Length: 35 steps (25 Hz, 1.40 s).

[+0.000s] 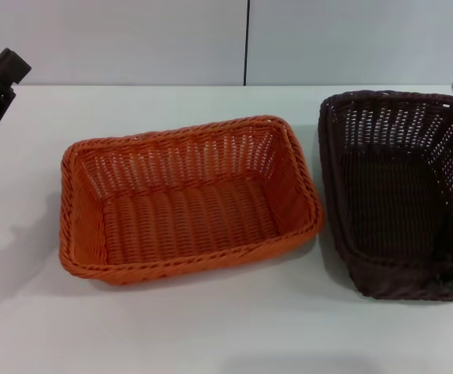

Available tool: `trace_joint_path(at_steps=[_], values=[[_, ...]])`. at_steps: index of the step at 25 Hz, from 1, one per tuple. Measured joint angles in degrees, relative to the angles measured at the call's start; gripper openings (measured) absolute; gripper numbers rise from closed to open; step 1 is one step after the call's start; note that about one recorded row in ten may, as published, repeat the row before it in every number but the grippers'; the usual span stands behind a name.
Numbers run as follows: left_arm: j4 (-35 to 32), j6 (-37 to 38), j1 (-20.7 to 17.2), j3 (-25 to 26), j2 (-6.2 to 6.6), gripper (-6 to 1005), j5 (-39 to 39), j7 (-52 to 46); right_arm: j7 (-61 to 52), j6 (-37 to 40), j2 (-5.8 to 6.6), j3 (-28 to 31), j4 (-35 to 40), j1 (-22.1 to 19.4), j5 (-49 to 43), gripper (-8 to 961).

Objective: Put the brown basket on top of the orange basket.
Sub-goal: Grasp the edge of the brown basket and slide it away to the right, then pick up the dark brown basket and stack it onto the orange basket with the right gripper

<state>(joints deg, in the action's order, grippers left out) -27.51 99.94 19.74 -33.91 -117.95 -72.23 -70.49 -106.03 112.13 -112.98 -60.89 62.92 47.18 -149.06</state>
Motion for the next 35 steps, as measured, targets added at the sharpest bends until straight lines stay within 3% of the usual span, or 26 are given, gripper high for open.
trace_joint_path(at_steps=[6, 21, 35], values=[[0.0, 0.1, -0.1, 0.0, 0.01, 122, 0.1, 0.0, 0.0, 2.6, -0.18, 2.9, 4.0, -0.3, 0.1, 225], [0.0, 0.5, -0.3, 0.1, 0.09, 121, 0.1, 0.0, -0.3, 7.9, -0.19, 10.0, 14.9, -0.6, 3.9, 188], [0.0, 0.6, -0.6, 0.2, 0.09, 121, 0.1, 0.0, -3.3, 7.4, -0.13, 12.5, 23.1, 0.2, 9.5, 181]])
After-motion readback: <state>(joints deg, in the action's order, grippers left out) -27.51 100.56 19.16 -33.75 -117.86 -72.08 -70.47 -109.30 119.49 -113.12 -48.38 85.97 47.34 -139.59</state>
